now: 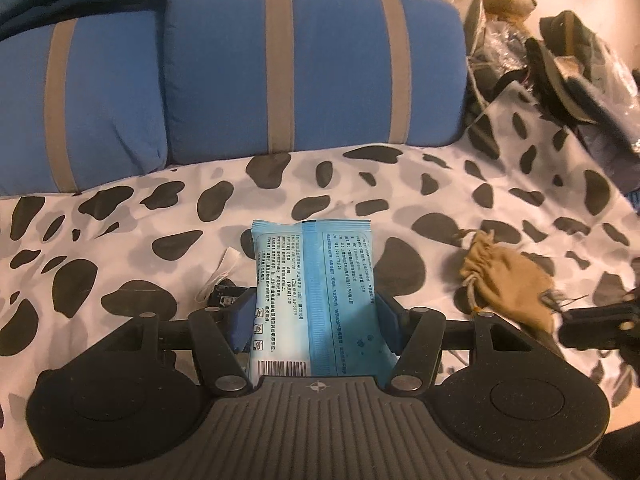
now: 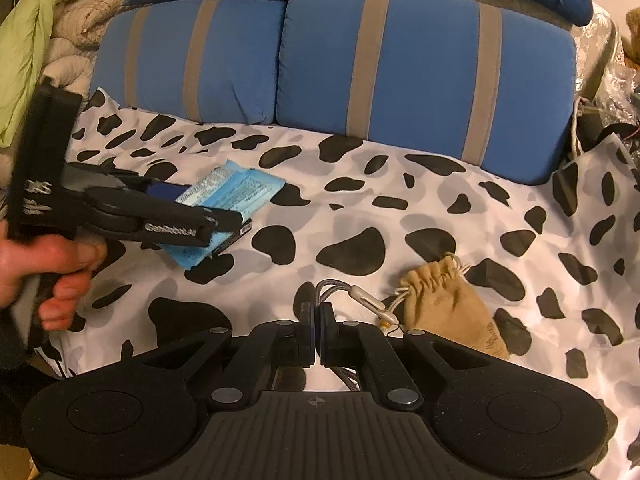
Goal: Organize soft objects
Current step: 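Carry the blue packet and white cable with both grippers to the cardboard box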
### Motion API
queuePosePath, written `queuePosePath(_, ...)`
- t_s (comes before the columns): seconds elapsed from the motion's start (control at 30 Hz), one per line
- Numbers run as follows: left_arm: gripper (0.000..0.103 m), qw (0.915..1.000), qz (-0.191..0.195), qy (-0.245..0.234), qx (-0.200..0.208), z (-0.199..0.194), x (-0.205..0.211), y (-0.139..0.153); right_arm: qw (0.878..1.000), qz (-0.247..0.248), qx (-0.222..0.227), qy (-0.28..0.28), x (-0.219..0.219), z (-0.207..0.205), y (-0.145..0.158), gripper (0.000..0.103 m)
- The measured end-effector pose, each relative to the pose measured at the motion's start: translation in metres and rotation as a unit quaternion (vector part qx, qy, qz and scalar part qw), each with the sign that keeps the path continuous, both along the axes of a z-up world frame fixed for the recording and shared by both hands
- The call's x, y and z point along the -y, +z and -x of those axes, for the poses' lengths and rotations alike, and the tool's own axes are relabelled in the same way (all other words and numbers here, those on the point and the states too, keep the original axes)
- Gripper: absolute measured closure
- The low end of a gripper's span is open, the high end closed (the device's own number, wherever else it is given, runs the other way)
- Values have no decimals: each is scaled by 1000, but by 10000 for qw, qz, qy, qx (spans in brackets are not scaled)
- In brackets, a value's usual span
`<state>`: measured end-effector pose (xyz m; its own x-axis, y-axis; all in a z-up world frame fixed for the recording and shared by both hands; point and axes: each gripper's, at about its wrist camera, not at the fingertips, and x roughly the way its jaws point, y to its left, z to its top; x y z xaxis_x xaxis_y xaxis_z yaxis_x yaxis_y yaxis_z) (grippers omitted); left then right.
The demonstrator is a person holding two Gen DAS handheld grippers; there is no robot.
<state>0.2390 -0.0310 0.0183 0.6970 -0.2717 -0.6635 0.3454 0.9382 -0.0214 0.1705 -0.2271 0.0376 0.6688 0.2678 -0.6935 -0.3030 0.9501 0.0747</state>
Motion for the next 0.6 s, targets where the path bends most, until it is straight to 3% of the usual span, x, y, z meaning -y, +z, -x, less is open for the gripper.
queuePosePath(0.6, 43, 9991, 203, 11, -381, 82, -26, 7, 9993, -320, -189, -46, -4, 44, -3, 99)
